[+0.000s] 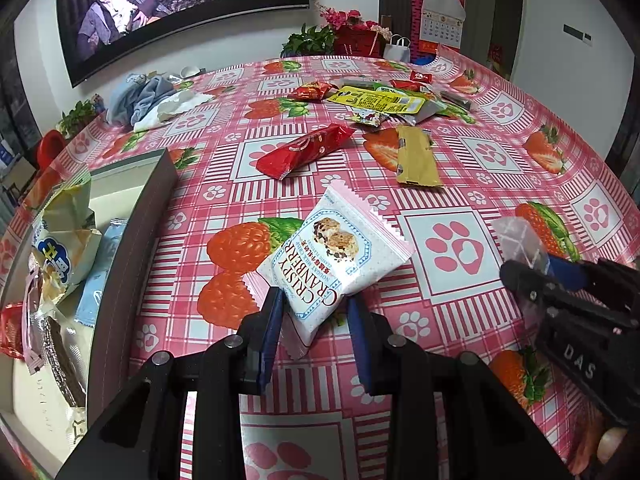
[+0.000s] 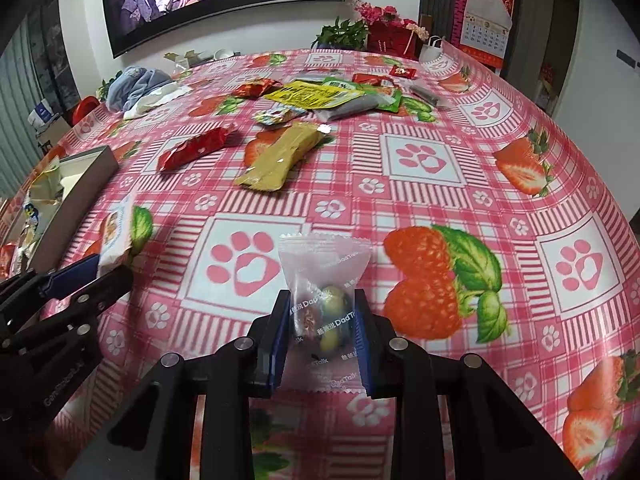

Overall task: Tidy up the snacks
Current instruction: 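Grasp the Crispy Cranberry packet with left tool while right tool holds candy bag, then lift the Crispy Cranberry packet with left tool while right tool carries candy bag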

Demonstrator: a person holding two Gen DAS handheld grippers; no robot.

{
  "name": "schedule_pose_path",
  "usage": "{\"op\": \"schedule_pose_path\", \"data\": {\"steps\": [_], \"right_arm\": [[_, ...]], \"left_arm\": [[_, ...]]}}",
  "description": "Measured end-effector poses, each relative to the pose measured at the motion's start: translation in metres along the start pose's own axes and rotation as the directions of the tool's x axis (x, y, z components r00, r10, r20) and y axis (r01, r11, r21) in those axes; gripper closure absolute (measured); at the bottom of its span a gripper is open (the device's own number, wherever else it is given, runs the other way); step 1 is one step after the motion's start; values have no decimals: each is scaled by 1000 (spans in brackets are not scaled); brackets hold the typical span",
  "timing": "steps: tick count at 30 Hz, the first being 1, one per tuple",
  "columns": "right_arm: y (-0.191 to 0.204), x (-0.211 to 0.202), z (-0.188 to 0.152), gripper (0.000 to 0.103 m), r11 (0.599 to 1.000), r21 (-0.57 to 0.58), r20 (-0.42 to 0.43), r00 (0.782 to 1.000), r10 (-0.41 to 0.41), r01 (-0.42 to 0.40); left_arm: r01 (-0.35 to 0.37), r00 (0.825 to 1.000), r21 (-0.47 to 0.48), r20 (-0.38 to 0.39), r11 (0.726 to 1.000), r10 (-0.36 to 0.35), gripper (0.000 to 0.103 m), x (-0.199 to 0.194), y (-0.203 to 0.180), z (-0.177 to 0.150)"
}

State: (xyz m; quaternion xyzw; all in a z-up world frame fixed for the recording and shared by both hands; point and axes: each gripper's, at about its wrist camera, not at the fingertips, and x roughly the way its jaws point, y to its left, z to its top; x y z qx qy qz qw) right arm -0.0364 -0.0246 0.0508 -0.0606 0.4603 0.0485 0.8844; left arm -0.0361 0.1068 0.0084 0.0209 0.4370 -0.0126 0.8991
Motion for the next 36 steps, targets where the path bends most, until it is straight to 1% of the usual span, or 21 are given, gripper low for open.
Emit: {"op": "schedule_pose_path", "data": {"steps": [3, 10, 36], "right_arm": [[7, -1, -5, 73, 1000, -24, 16, 1000, -13, 13], [7, -2, -5, 73, 1000, -21, 33, 999, -9, 9], [6, -2, -6, 73, 1000, -21, 34, 999, -7, 7]], "left_arm": [[1, 1000, -1, 0, 1000, -1, 68, 0, 0, 0], [-1, 1000, 0, 0, 1000, 1, 68, 1, 0, 0], [-4, 1000, -2, -4, 1000, 4, 69, 1, 1, -1]]}}
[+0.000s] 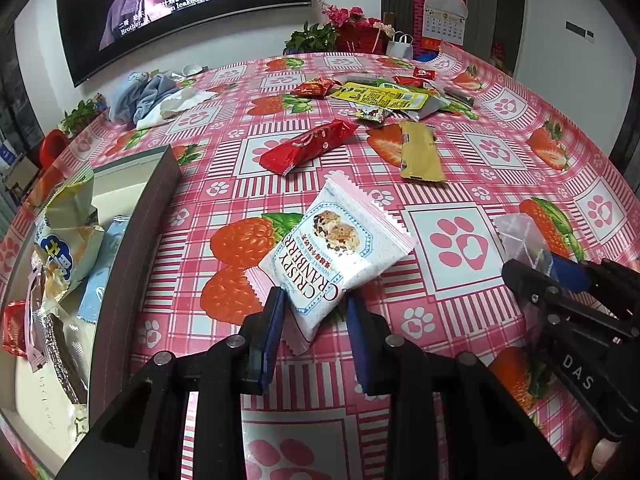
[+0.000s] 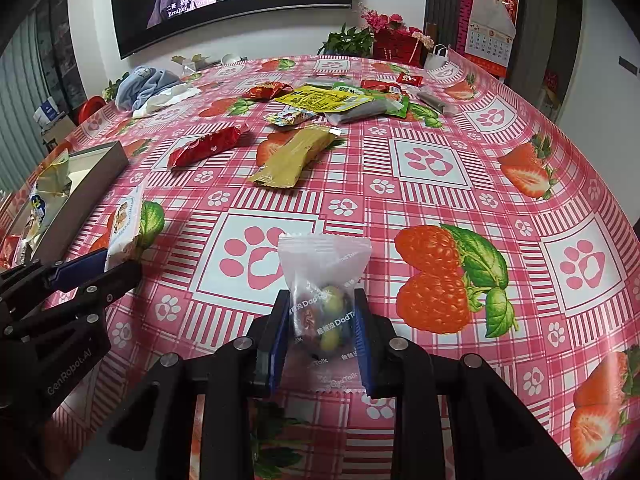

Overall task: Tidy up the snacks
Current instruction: 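Lift the Crispy Cranberry packet with left tool while right tool carries candy bag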

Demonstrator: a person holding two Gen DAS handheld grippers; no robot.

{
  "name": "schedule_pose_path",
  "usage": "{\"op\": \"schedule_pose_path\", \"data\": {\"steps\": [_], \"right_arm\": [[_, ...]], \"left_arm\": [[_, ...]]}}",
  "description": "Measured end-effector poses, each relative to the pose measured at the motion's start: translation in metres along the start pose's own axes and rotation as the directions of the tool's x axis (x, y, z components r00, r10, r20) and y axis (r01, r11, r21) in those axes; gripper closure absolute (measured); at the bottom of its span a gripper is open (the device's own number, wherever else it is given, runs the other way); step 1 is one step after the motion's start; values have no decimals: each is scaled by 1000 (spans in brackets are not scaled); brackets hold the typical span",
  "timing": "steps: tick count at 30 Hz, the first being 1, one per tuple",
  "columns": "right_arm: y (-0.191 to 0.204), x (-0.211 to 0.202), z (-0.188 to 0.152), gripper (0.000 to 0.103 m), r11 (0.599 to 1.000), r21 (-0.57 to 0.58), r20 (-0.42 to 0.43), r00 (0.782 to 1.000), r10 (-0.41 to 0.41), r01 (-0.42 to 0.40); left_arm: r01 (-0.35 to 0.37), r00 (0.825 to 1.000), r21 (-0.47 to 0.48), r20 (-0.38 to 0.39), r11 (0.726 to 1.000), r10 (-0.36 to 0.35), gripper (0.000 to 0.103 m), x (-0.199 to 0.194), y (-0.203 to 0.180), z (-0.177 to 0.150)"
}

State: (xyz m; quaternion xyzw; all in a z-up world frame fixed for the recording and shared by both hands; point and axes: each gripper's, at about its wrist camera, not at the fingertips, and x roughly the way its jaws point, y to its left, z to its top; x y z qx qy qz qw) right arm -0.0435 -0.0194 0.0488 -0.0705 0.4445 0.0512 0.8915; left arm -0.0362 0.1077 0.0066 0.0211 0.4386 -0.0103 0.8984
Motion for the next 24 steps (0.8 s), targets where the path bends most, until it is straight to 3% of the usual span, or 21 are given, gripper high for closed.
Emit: {"op": "schedule_pose_path", "data": {"steps": [13, 15, 20, 24], "right_arm": [[4, -1, 1, 73, 1000, -6, -22, 1000, -6, 6], [4, -2, 1, 73, 1000, 1, -30, 1000, -4, 4], [5, -9, -5, 73, 999, 28, -43, 999, 22, -21], [4, -15, -13, 73, 999, 40, -40, 999, 23, -21]], "left_arm": [[-13, 1000, 31, -2, 999, 13, 90, -28, 1, -22], [12, 1000, 11, -7, 1000, -12, 101, -32, 6, -22], [139, 990, -93, 1, 986, -140, 103, -41, 27, -24], [199, 980, -175, 6, 964, -201, 103, -45, 45, -25]]}}
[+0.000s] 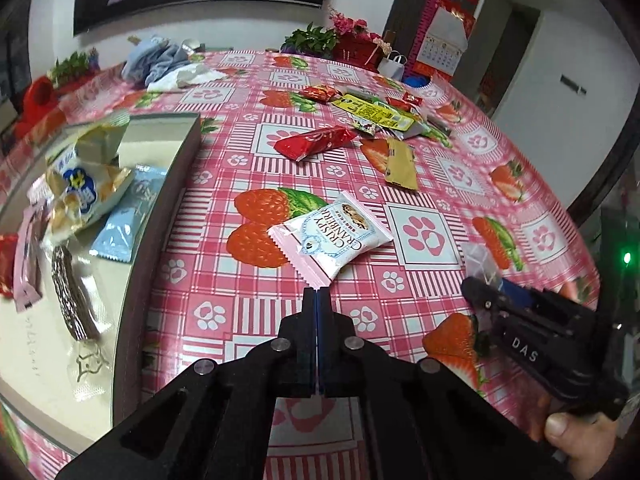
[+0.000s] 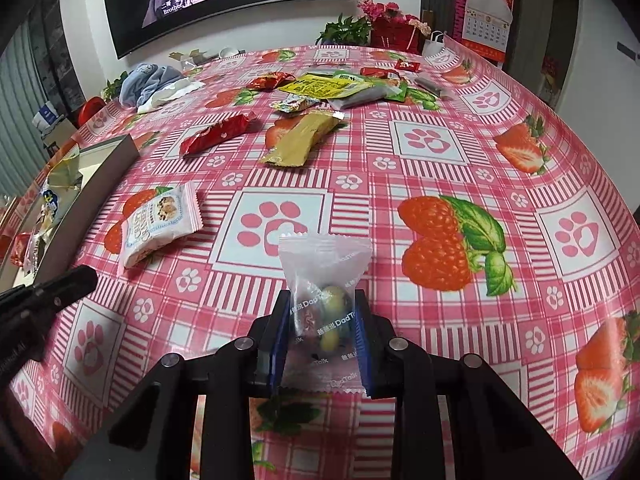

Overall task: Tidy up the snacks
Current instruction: 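Lift the Crispy Cranberry packet with left tool while right tool carries candy bag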

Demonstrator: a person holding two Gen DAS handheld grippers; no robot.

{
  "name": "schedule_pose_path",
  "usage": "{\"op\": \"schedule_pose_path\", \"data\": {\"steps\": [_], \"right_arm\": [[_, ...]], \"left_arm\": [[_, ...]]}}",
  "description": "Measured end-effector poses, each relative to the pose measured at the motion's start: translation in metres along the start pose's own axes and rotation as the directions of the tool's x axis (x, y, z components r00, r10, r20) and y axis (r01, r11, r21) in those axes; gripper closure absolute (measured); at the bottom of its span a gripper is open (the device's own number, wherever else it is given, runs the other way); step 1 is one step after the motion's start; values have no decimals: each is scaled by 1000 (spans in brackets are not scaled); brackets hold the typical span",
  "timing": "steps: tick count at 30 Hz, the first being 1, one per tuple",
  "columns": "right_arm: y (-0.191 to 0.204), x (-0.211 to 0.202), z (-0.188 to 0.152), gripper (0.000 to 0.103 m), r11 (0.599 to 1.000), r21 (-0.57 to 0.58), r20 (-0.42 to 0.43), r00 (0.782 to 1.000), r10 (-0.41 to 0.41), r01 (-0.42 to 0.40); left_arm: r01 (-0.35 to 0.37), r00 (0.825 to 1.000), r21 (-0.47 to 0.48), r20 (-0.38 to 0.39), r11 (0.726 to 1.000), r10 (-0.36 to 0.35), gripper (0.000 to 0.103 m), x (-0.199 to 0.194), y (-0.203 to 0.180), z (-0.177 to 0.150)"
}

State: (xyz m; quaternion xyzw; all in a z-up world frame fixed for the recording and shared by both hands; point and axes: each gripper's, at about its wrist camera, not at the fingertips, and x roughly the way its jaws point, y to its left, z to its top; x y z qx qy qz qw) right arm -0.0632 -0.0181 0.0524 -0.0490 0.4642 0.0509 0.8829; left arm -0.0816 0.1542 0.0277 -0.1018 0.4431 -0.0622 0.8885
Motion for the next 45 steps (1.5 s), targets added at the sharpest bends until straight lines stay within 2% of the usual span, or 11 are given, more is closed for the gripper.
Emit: {"op": "schedule_pose_path", "data": {"steps": [8, 10, 12, 13, 18, 23, 26, 28, 29, 34, 45], "right_arm": [[-2, -3, -2, 73, 1000, 13, -4, 1000, 11, -11], [-2, -2, -1, 73, 1000, 16, -1, 1000, 14, -14], [-3, -2, -2, 73, 1000, 23, 3, 1000, 18, -18], [-4, -2, -2, 73, 999, 25, 5, 1000, 21, -21], [-5, -3, -4, 73, 999, 33, 19, 999, 34, -34], [-8, -3, -3, 73, 998, 49, 29, 998, 48, -50], [-8, -3, -4, 73, 997, 50, 33, 998, 54, -56], [-8, -4, -5, 73, 997, 53, 36, 998, 57, -59], [-8, -3, -5, 73, 997, 53, 37, 998, 57, -59], [-8, -4, -5, 73, 996, 54, 36, 997, 66, -68], [16, -19, -1, 73, 995, -9, 38, 994, 98, -98]], "left_arm": [[15, 1000, 18, 24, 1000, -15, 101, -7, 5, 20], [77, 996, 70, -49, 995, -73, 78, 3, -2, 33], [110, 988, 122, -117, 986, -96, 22, 10, -9, 45], [92, 992, 154, -100, 984, -77, 20, 9, -12, 51], [73, 988, 296, -149, 952, -30, 20, 23, -25, 69], [3, 967, 517, -219, 856, 130, 21, 68, -49, 58], [10, 968, 587, -209, 809, 140, 21, 75, -57, 47], [45, 968, 570, -227, 821, 105, 51, 74, -57, 49], [42, 969, 562, -224, 826, 103, 54, 72, -57, 50], [-80, 968, 589, -147, 804, 204, 56, 63, -64, 37], [-196, 960, 419, -102, 886, 261, 56, 25, -42, 22]]}}
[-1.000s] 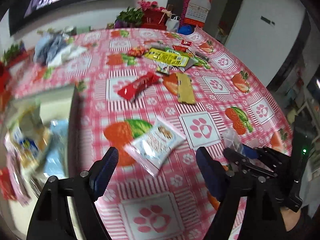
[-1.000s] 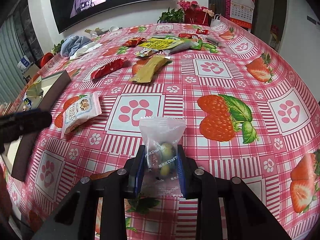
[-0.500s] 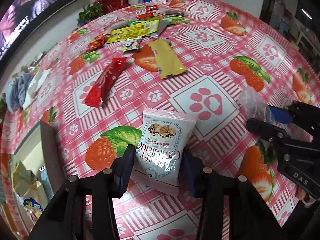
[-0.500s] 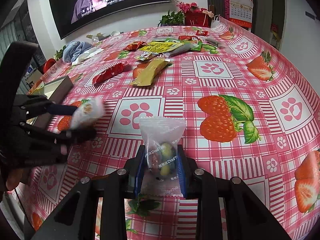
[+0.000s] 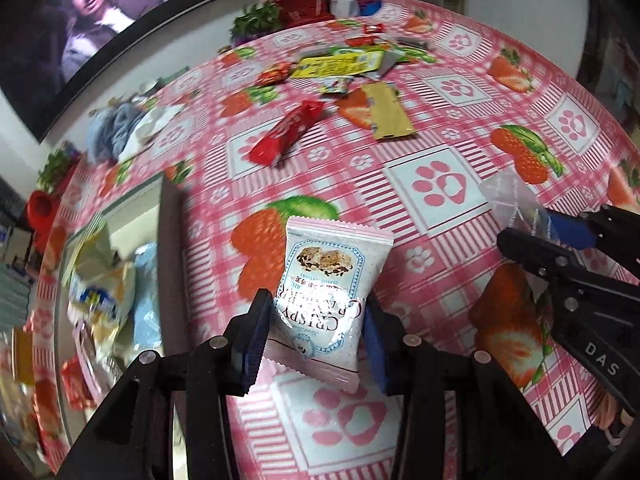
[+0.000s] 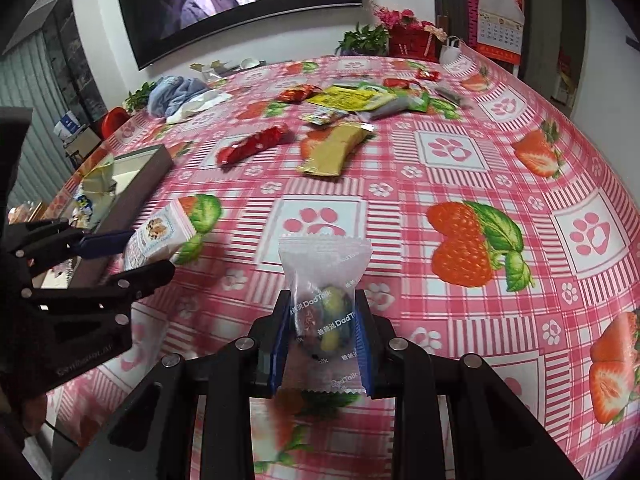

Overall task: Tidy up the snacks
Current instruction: 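Lift the Crispy Cranberry packet with left tool while right tool carries candy bag, then open both tools over the white tray to drop packet and candy bag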

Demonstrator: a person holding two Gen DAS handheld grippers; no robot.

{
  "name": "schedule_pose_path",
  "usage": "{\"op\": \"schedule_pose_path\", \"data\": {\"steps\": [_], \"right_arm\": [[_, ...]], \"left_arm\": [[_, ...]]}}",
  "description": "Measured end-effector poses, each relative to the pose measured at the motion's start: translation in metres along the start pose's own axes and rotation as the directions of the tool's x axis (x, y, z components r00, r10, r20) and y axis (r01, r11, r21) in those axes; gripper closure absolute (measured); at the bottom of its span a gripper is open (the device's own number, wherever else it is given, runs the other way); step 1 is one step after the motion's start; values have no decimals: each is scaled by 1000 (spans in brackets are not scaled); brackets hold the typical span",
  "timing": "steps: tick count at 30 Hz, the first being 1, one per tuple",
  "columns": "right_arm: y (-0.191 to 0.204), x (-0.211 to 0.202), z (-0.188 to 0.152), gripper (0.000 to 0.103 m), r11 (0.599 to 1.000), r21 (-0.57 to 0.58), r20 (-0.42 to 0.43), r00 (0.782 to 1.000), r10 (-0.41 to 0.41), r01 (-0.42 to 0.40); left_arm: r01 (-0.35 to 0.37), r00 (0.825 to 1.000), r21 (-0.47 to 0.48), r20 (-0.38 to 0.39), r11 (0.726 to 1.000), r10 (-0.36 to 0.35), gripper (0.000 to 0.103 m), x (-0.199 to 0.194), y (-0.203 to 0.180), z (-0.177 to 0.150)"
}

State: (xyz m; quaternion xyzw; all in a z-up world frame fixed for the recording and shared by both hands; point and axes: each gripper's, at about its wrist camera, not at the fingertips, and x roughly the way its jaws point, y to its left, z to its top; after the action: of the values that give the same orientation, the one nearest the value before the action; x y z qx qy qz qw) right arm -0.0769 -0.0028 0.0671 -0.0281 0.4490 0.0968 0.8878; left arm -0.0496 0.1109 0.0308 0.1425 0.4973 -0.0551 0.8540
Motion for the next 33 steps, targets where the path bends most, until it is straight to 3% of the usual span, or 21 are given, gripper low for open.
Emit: {"op": "schedule_pose_path", "data": {"steps": [10, 15, 20, 24, 28, 29, 30, 32, 33], "right_arm": [[59, -19, 23, 73, 990, -104, 23, 995, 97, -94], [109, -17, 35, 73, 966, -196, 1, 985, 174, -170], [165, -7, 43, 73, 923, -282, -36, 964, 263, -262], [205, 12, 52, 73, 899, -310, -84, 951, 297, -308], [228, 26, 59, 73, 885, -286, -138, 929, 342, -368], [232, 29, 60, 68, 878, -269, -159, 918, 364, -395], [232, 32, 61, 38, 871, -241, -182, 902, 392, -428], [226, 27, 62, 4, 885, -212, -159, 908, 387, -414], [218, 20, 62, 4, 892, -211, -111, 916, 385, -400]], "left_arm": [[-23, 1000, -234, 11, 972, 27, 56, -37, 72, -37], [-70, 997, -371, 16, 926, 82, 56, -54, 134, -60], [-142, 989, -494, -34, 858, 144, 56, -51, 198, -85], [-166, 985, -529, -53, 832, 163, 56, -49, 224, -97], [-138, 990, -524, -42, 840, 137, 54, -46, 227, -101], [-146, 989, -516, -50, 844, 140, 50, -44, 225, -102], [-156, 987, -510, -58, 846, 148, 41, -44, 224, -102], [-167, 985, -507, -52, 845, 164, 32, -45, 221, -103], [-165, 985, -509, -46, 845, 164, 32, -47, 220, -104]]}}
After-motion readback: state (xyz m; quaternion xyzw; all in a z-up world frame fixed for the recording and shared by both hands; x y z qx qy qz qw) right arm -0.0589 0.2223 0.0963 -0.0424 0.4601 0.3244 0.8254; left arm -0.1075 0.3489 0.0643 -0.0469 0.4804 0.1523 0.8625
